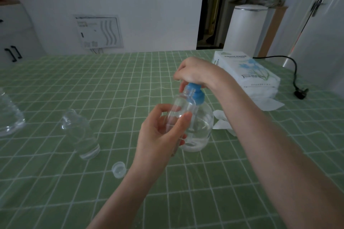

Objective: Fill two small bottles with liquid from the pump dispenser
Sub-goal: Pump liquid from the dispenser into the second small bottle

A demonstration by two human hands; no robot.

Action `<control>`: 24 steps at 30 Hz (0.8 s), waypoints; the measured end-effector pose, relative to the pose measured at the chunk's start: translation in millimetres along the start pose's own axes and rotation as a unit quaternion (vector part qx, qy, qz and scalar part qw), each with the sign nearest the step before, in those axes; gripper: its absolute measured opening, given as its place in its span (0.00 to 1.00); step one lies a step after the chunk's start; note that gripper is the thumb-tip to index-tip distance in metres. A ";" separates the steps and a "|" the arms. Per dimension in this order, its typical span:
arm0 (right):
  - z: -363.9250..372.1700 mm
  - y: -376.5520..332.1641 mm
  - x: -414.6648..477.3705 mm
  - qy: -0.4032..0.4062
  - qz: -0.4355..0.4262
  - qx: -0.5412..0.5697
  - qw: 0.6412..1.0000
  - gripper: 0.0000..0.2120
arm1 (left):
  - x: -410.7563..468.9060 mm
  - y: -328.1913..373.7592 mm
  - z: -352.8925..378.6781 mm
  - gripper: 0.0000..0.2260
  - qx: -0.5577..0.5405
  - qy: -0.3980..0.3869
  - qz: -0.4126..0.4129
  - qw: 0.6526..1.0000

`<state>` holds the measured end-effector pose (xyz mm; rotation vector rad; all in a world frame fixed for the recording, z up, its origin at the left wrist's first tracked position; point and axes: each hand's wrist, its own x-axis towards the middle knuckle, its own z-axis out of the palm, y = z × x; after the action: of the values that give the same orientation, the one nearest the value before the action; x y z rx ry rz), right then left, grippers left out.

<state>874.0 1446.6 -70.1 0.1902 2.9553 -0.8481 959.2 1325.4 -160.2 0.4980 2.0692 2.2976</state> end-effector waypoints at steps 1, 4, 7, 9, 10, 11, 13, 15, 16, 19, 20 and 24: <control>0.8 -0.7 0.3 -0.003 0.001 -0.002 1.000 0.15 | 0.5 -0.1 0.2 0.17 0.001 0.001 0.000 1.000; 2.7 -0.6 0.4 -0.005 0.001 -0.003 1.000 0.15 | 0.5 -0.2 -0.1 0.18 0.002 0.002 0.002 1.000; 5.0 1.6 1.0 -0.005 0.000 -0.005 1.000 0.15 | -0.4 -1.3 -1.4 0.18 0.015 0.002 0.007 1.000; 7.1 3.5 0.4 -0.010 0.001 0.002 1.000 0.15 | -1.0 -2.3 -1.7 0.17 0.022 0.001 0.008 1.000; 7.9 4.0 0.4 -0.011 0.001 0.004 1.000 0.15 | -1.0 -2.8 -2.0 0.17 0.023 0.002 0.008 1.000; 8.6 4.3 0.6 -0.011 0.000 0.005 1.000 0.15 | -1.0 -3.1 -2.3 0.16 0.025 0.004 0.009 1.000; 8.5 4.2 0.7 -0.006 -0.001 0.009 1.000 0.15 | -0.4 -3.0 -2.6 0.17 0.027 0.004 0.009 1.000; 6.2 3.7 0.2 0.003 -0.003 0.011 1.000 0.15 | 0.5 -3.0 -2.1 0.18 0.025 0.005 0.009 1.000; 4.5 3.1 0.3 0.008 -0.005 0.011 1.000 0.15 | 1.0 -2.8 -2.1 0.18 0.022 0.007 0.010 1.000; -0.2 1.0 1.4 0.020 -0.011 0.008 1.000 0.14 | 2.2 -1.6 -2.2 0.16 0.012 0.010 0.015 1.000; -1.1 0.7 1.5 0.019 -0.010 0.008 1.000 0.13 | 2.3 -1.2 -2.0 0.16 0.010 0.009 0.015 1.000; -0.6 -1.2 2.5 -0.001 -0.005 -0.003 1.000 0.14 | 2.6 -1.6 -2.5 0.17 0.013 0.008 0.014 1.000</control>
<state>871.4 1446.2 -69.2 0.1733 2.9595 -0.8400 955.8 1323.8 -161.4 0.5155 2.1158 2.3006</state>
